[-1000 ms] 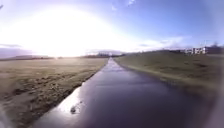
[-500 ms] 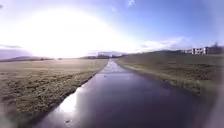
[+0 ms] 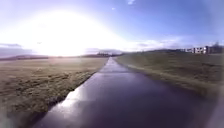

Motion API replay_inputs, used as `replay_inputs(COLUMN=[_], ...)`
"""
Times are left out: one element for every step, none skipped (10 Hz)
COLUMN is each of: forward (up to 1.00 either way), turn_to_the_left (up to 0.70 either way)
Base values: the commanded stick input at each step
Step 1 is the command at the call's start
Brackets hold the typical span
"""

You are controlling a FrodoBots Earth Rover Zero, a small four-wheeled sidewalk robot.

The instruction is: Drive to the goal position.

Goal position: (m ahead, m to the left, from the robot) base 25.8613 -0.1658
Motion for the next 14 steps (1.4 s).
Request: replay_inputs(forward=[1.00,1.00,1.00,1.00,1.00,1.00,1.00,1.00,1.00,1.00,1.00,1.00,1.00,1.00], turn_to_the_left=[0.00,0.00,0.00,0.00,0.00,0.00,0.00,0.00,0.00,0.00,0.00,0.00,0.00,0.00])
